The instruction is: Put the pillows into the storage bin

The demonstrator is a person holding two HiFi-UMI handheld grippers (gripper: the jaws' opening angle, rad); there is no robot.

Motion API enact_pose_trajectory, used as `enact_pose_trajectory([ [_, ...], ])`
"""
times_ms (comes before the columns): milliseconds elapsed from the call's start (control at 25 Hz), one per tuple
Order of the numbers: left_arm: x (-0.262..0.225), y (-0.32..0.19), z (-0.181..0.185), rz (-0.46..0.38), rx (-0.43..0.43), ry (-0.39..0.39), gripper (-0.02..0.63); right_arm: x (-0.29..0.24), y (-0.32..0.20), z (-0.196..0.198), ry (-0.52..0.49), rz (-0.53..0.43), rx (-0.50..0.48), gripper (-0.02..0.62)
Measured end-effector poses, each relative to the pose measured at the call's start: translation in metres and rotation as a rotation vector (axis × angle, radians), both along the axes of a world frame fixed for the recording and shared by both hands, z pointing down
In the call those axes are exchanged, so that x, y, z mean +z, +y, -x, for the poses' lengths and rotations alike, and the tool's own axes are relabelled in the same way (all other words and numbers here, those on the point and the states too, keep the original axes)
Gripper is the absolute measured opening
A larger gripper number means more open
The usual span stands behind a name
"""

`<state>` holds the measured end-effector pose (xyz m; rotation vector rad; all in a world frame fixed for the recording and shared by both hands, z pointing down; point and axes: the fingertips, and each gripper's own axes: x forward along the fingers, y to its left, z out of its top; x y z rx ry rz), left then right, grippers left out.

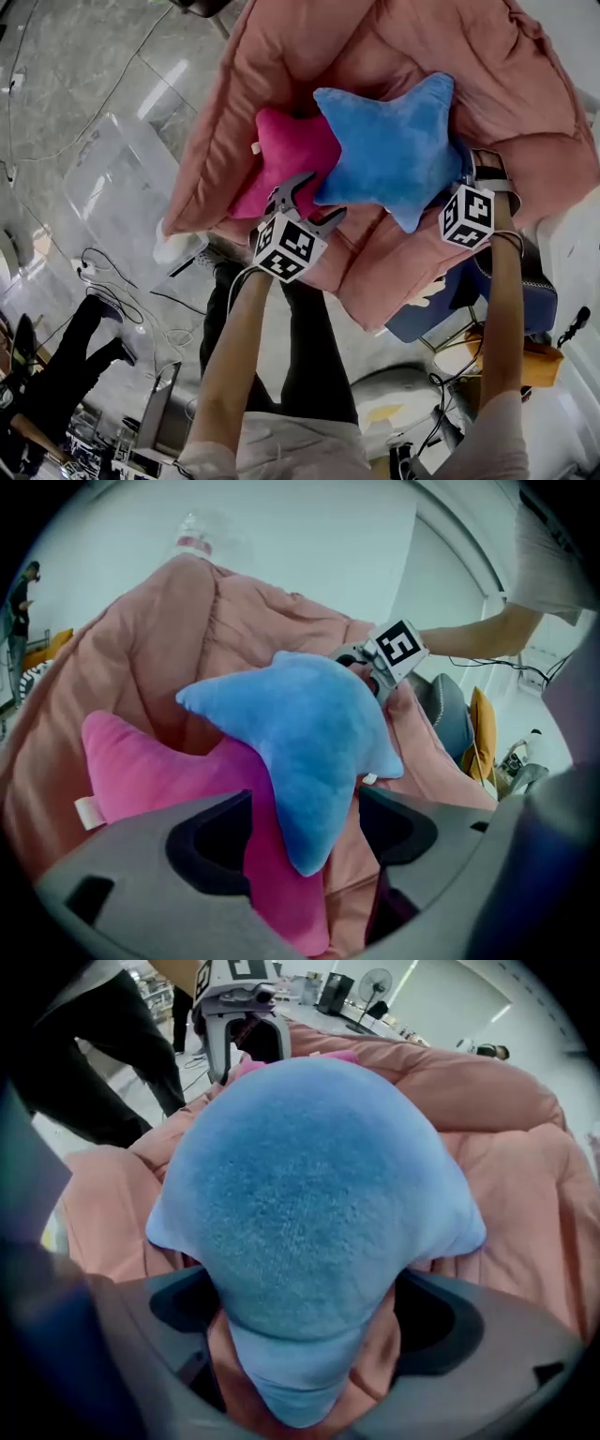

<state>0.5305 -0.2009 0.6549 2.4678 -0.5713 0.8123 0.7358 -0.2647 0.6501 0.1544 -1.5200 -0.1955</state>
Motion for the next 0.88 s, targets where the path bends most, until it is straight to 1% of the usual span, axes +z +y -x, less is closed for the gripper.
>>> enact_pose_trajectory([
  [80, 0.002, -0.003, -0.010, 0.018, 0.030, 0.028, 0.327, 0.000, -0.002, -0.004, -0.001, 0.000, 0.049, 0.574],
  [120, 0.002, -0.005, -0.013, 0.013, 0.040, 0.033, 0.327, -0.001, -0.004, -0.003, -0.007, 0.000, 0.054, 0.566],
  [160, 0.003, -0.007, -0.016, -0.001, 0.049, 0.028, 0.327, -0.002, -0.003, -0.002, -0.016, 0.003, 0.053, 0.544],
  [240, 0.007, -0.008, -0.022, -0.032, 0.065, -0.004, 0.327, -0.004, -0.002, 0.000, -0.029, 0.004, 0.048, 0.526],
  [280, 0.009, -0.008, -0.026, -0.039, 0.071, -0.021, 0.327, -0.005, -0.001, 0.001, -0.033, 0.000, 0.043, 0.507],
  [400, 0.013, -0.010, -0.031, -0.019, 0.052, -0.052, 0.327, -0.013, 0.003, 0.008, -0.054, -0.027, 0.025, 0.447],
  [520, 0.010, -0.010, -0.036, -0.020, 0.035, -0.039, 0.290, -0.024, 0.011, 0.009, -0.092, -0.051, 0.036, 0.401],
  [640, -0.001, -0.002, -0.032, -0.039, 0.004, -0.009, 0.272, -0.038, 0.017, 0.016, -0.122, -0.060, 0.035, 0.391],
  [880, -0.041, -0.003, -0.007, -0.107, -0.009, 0.026, 0.269, -0.083, 0.022, 0.042, -0.179, -0.092, 0.034, 0.391],
])
